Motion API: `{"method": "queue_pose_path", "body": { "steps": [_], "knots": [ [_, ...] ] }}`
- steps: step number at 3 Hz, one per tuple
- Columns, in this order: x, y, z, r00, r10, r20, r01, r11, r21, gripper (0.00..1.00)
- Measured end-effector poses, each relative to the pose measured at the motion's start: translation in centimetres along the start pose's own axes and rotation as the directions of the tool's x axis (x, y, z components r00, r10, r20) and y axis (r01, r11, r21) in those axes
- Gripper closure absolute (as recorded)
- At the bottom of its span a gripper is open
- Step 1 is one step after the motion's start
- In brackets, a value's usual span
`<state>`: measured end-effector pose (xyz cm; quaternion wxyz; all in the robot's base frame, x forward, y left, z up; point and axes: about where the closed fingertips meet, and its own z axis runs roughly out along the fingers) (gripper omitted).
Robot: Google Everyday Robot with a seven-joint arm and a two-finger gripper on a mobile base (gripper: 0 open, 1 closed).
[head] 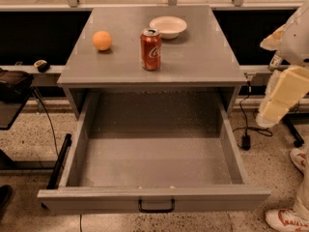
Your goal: Place coke can into top drawer
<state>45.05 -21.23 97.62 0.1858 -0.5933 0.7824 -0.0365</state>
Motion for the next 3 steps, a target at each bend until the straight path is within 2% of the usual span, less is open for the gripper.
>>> {"method": "queue_pose_path", "body": {
  "steps": [1, 2, 3],
  "knots": [
    [-1.7, -4.4, 4.0, 0.991, 0.081, 0.103, -0.085, 0.996, 0.03, 0.0],
    [-2.0, -12.2, 8.8, 0.922, 0.204, 0.328, -0.236, 0.9701, 0.059, 0.0],
    [-4.0, -16.6, 11.0, 0.855, 0.228, 0.465, -0.286, 0.9566, 0.057, 0.0]
  ]
}}
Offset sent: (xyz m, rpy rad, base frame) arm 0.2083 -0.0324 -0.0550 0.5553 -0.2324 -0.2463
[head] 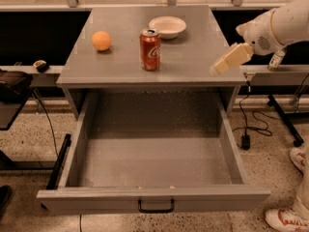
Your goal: Place coke can into top drawer
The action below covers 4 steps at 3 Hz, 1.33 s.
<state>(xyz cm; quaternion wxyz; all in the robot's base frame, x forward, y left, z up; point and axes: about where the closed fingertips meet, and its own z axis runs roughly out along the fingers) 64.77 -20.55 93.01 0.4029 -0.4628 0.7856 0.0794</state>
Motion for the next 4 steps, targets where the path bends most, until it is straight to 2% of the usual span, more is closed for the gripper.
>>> {"method": "queue_pose_path", "body": {
  "steps": [1, 2, 3, 4],
  "knots": [
    [-1.6, -2.2, 3.1, 0.982, 0.075, 0.173, -0.076, 0.9971, 0.001, 0.0],
    [-6.6, -2.1, 4.4, 0.937, 0.064, 0.342, -0.062, 0.9979, -0.017, 0.0],
    [-12.2, -0.7, 6.5, 0.911, 0.014, 0.413, -0.005, 0.9997, -0.022, 0.0],
    [-16.0, 1.0, 10.8, 0.912, -0.015, 0.41, 0.04, 0.9978, -0.053, 0.0]
  ]
}}
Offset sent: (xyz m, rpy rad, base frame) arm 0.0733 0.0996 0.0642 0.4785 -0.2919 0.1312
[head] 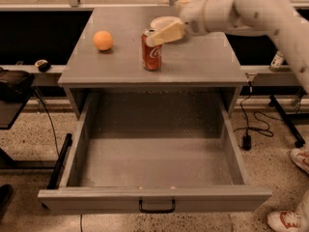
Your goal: Place coke can into top drawer
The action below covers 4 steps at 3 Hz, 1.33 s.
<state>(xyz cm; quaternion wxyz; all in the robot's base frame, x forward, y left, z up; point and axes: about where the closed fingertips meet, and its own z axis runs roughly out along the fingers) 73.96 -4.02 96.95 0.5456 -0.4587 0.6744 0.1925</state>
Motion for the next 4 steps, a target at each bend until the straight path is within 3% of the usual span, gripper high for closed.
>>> {"method": "queue_pose_path", "body": {
  "steps": [1, 2, 3, 4],
  "knots": [
    [1.2, 1.3, 6.1, 0.998, 0.065, -0.011, -0.066, 0.9946, -0.08, 0.0],
    [2.0, 2.1, 8.2, 0.994, 0.105, 0.004, -0.103, 0.9863, -0.129, 0.0],
    [1.1, 3.5, 7.5, 0.992, 0.108, 0.07, -0.093, 0.9777, -0.188, 0.18],
    [-0.2, 4.7, 5.8, 0.984, 0.078, 0.161, -0.036, 0.969, -0.245, 0.42]
  ]
}}
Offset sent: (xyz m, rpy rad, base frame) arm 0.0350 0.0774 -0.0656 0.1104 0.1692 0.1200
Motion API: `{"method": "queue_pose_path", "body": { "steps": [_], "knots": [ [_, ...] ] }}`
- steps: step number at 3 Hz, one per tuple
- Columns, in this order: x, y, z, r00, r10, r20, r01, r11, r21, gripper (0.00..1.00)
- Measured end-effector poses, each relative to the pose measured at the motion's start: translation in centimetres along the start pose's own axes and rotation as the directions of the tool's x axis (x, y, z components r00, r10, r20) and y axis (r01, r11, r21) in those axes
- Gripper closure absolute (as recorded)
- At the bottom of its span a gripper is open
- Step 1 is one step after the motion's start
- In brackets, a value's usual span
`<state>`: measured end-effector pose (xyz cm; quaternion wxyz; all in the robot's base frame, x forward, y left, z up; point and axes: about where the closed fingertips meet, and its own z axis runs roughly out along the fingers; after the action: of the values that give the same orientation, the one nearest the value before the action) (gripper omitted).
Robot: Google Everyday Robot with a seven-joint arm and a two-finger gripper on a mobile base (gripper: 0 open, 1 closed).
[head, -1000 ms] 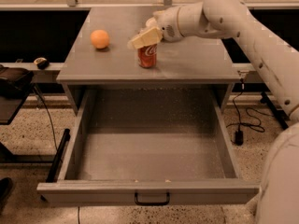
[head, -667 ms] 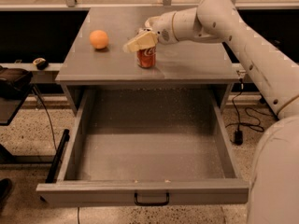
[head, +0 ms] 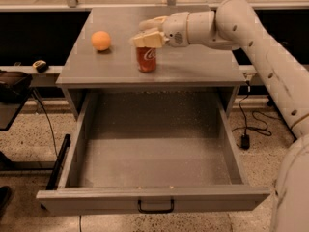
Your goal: Place coke can into top drawer
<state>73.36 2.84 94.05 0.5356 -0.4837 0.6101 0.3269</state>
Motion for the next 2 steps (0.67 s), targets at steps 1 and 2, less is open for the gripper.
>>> {"method": "queue_pose_path", "body": {
  "steps": [1, 2],
  "knots": [
    [-0.6, 1.4, -1.3, 0.997, -0.051, 0.057, 0.054, 0.9971, -0.054, 0.65],
    [-0.7, 2.6, -1.6, 0.995, -0.092, 0.031, 0.094, 0.9926, -0.077, 0.88]
  ]
}}
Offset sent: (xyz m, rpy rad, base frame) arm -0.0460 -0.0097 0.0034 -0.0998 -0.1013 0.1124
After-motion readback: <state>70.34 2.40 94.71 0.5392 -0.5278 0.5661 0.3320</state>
